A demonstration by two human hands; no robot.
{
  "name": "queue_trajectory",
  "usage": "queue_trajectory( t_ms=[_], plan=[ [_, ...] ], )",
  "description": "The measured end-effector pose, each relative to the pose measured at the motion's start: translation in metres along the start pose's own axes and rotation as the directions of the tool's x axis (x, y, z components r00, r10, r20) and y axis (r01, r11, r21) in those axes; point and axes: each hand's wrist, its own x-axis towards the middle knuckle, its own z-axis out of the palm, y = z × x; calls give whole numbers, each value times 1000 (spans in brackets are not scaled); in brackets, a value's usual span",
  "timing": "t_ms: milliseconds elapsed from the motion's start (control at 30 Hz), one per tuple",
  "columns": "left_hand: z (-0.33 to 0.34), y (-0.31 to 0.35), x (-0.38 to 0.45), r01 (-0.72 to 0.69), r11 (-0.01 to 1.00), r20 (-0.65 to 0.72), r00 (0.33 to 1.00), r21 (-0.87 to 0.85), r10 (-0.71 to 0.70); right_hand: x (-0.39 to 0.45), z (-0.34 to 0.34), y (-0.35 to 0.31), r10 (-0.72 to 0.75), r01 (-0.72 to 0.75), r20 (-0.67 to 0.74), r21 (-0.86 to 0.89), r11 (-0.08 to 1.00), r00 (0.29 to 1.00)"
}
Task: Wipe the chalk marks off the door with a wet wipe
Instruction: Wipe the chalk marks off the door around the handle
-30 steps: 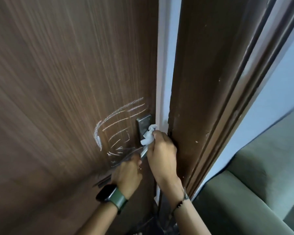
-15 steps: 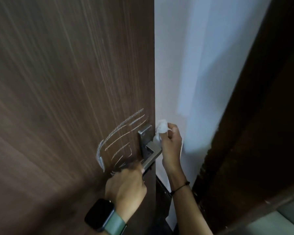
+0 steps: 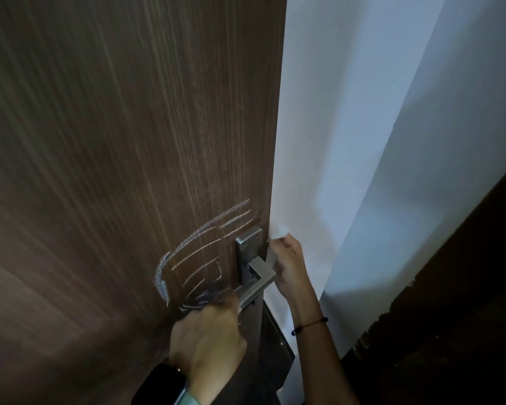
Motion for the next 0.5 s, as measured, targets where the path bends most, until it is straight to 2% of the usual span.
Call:
queue_trajectory(
  t_ms=[200, 400, 500],
  plan=[
    [2, 2, 0, 44, 999, 15, 999, 8, -44, 15, 7, -3, 85, -87, -33, -65, 994, 996],
    [7, 2, 3, 72, 997, -16, 997, 20, -72, 19, 10, 10, 19, -24, -85, -59, 998, 996],
    [8, 1, 4, 84, 996, -8, 996, 8, -84, 21, 4, 15, -1, 3, 32, -59, 998, 999]
  ],
)
